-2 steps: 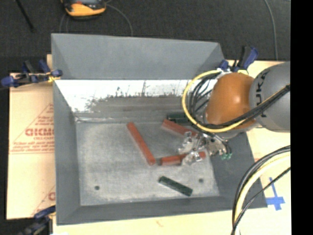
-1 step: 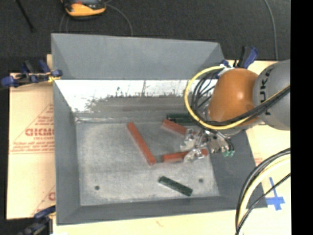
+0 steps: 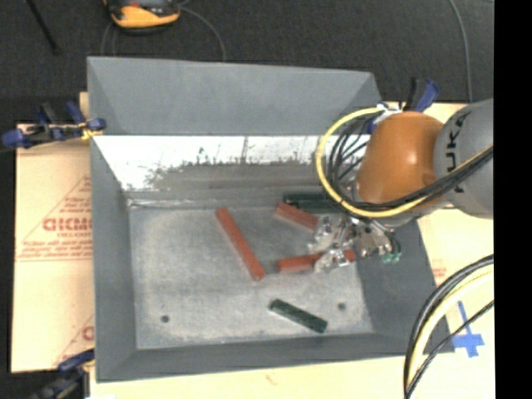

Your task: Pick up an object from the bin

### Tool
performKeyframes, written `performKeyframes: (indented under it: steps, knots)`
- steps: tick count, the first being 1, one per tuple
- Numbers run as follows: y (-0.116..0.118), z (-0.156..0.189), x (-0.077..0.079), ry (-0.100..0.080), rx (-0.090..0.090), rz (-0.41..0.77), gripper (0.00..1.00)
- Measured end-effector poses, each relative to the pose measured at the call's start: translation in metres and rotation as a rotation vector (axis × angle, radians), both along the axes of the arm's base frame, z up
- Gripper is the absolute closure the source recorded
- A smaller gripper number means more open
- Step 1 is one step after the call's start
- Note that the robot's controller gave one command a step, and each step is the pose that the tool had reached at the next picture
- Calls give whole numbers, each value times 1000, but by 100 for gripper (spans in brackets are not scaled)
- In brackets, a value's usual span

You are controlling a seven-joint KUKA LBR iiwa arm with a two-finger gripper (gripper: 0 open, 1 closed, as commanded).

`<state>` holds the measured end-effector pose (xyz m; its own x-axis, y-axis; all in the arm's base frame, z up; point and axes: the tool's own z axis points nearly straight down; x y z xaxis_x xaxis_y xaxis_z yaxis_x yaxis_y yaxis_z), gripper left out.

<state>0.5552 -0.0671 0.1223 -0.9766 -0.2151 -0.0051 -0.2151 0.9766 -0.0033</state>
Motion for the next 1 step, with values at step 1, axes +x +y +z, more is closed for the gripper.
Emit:
performKeyframes:
  steps: [1]
  knots:
    - [0, 4, 0, -1, 0, 0, 100]
